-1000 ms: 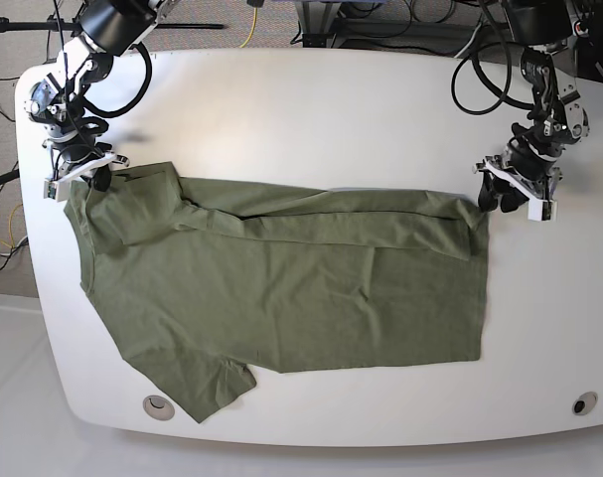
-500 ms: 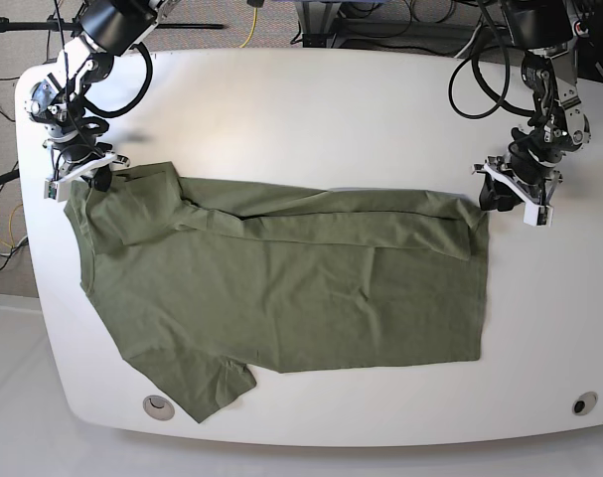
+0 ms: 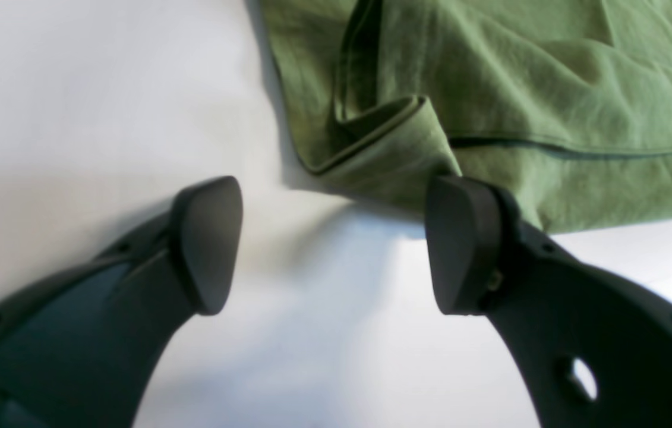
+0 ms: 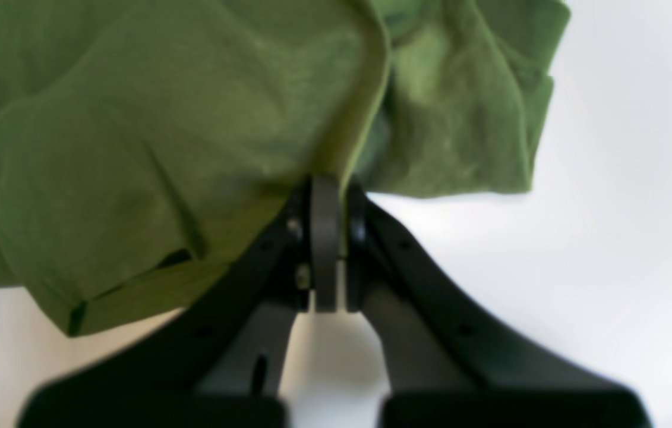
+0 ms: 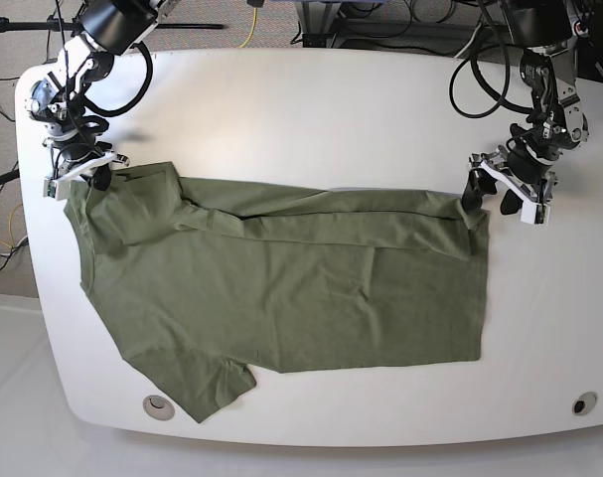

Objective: Fold the T-shirt properly

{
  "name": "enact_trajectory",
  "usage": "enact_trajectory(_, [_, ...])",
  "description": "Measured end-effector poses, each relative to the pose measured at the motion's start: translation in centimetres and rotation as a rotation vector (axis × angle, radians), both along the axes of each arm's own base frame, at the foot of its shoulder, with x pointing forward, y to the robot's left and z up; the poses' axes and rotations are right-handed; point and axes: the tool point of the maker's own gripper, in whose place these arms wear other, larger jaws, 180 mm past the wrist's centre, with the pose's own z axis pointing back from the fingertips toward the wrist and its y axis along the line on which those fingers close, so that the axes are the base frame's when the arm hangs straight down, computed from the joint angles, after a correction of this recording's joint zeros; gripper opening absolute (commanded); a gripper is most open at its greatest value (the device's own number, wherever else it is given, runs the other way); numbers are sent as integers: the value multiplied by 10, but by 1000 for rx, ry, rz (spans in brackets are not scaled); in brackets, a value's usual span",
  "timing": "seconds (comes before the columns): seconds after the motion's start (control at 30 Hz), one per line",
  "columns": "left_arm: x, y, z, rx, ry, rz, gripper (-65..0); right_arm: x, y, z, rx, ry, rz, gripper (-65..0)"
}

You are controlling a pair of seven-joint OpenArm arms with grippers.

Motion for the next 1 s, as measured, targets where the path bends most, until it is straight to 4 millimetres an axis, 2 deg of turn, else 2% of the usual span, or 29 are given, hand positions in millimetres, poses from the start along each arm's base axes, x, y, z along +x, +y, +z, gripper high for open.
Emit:
enact_trajectory(0.3, [0,1,1,-24,14,5,-317,-1,1,0,5,-9,-7,-650])
enact_trajectory(0.5, [-1,1,1,-44,28,4,-317,-1,0,-1,5,-8,-11,-650])
enact_trajectory(0.57, [-1,1,2,-45,28,7,-306,-1,0,-1,5,-9,-13,-650])
enact_trajectory(0.63, [-1,2,2,-45,29,10,-245,-2,-1,-1,6,-10,-16,-650])
enact_trajectory(0.77, [-1,3,3,-34,27,6,-181,-2,-1,0,5,-11,-15,-650])
enact_trajectory(1.0, [4,3,4,-32,13,5,-121,-1,-1,0,6,-12,-16,-650])
